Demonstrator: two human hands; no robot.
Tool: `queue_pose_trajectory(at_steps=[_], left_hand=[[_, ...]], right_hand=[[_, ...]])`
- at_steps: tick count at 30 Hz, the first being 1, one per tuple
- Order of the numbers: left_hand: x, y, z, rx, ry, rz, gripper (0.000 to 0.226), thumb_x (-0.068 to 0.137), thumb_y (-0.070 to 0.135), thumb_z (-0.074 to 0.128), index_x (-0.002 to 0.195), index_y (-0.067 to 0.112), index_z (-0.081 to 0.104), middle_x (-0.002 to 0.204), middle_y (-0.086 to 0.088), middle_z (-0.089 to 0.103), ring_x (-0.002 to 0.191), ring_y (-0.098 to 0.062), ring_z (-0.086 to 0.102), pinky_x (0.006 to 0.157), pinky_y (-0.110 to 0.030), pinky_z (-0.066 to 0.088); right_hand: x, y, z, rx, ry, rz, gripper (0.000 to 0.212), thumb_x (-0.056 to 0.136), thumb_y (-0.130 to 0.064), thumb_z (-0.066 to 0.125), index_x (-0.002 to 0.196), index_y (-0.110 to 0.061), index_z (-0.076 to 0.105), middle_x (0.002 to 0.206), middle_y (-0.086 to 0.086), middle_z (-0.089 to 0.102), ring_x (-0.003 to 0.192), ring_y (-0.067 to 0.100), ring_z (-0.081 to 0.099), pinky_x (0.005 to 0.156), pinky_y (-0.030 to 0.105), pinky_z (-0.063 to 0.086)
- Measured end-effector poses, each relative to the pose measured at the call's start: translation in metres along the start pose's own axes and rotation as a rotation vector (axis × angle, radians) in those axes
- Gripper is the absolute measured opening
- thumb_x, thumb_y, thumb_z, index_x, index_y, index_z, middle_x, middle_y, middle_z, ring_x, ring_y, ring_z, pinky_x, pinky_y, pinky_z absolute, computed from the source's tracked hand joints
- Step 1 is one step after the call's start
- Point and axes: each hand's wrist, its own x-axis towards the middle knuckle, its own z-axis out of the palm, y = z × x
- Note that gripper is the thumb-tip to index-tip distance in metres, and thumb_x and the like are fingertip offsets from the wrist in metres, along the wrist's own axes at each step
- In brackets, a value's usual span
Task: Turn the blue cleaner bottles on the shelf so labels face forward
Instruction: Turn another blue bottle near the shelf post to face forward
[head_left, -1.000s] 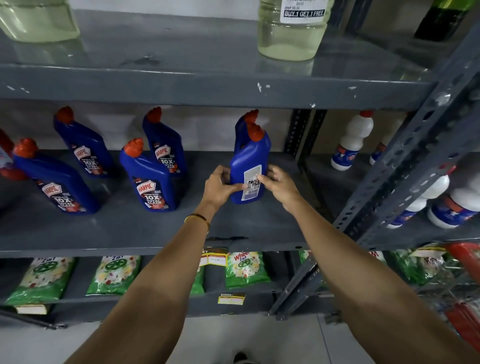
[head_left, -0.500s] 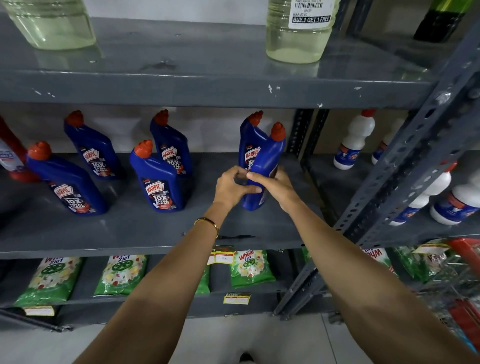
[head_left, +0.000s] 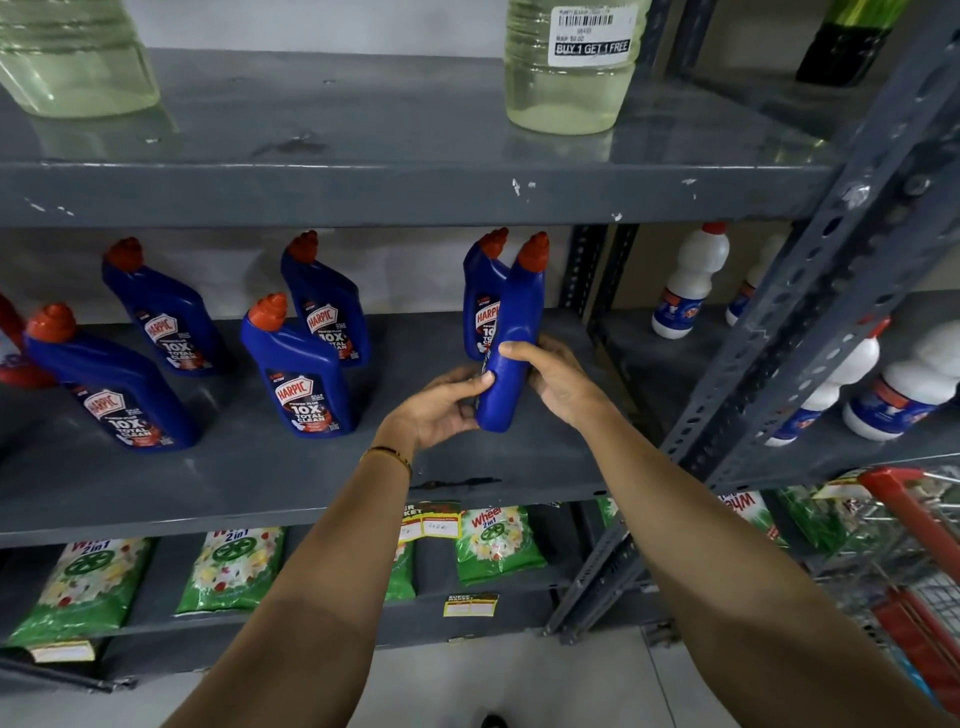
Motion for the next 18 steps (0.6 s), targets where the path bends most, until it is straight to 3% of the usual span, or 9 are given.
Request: queue_pose_trajectory(at_steps=[6, 10, 14, 18], left_hand=[[0.007, 0.002, 0.007, 0.092, 0.082, 0.006, 0.074, 0.063, 0.028, 0.077, 0.129, 0.015, 0.045, 0.118, -0.006, 0.063, 0.107, -0.024, 0.062, 0.085, -0.037, 0.054], [0.013, -0.001, 0.018, 0.122, 0.272, 0.058, 0.071, 0.062, 0.019, 0.082, 0.12, 0.015, 0.042, 0.113, -0.001, 0.061, 0.098, -0.018, 0.064, 0.072, -0.031, 0.057], [0.017, -0.001, 0.021, 0.267, 0.472, 0.134, 0.075, 0.051, 0.02, 0.088, 0.11, 0.016, 0.042, 0.108, 0.0, 0.061, 0.09, -0.013, 0.064, 0.059, -0.026, 0.055], [0.021, 0.004, 0.009, 0.51, 0.557, 0.184, 0.071, 0.051, 0.014, 0.088, 0.109, 0.01, 0.048, 0.112, -0.008, 0.063, 0.101, -0.023, 0.062, 0.087, -0.039, 0.054]], right_hand=[[0.005, -0.008, -0.001, -0.047, 0.0, 0.023, 0.038, 0.069, -0.028, 0.074, 0.105, -0.018, 0.068, 0.101, 0.002, 0.074, 0.097, 0.018, 0.068, 0.08, 0.031, 0.056], [0.007, -0.008, 0.002, -0.131, 0.062, 0.017, 0.041, 0.064, -0.032, 0.078, 0.102, -0.025, 0.068, 0.101, 0.002, 0.074, 0.097, 0.021, 0.069, 0.084, 0.036, 0.056], [0.008, -0.009, -0.004, -0.223, 0.064, -0.022, 0.045, 0.067, -0.024, 0.079, 0.109, -0.028, 0.063, 0.107, -0.003, 0.071, 0.099, 0.016, 0.067, 0.079, 0.029, 0.056], [0.009, -0.009, -0.011, -0.264, 0.022, 0.008, 0.048, 0.068, -0.013, 0.079, 0.105, -0.037, 0.059, 0.106, -0.01, 0.068, 0.1, 0.007, 0.065, 0.077, 0.021, 0.051]])
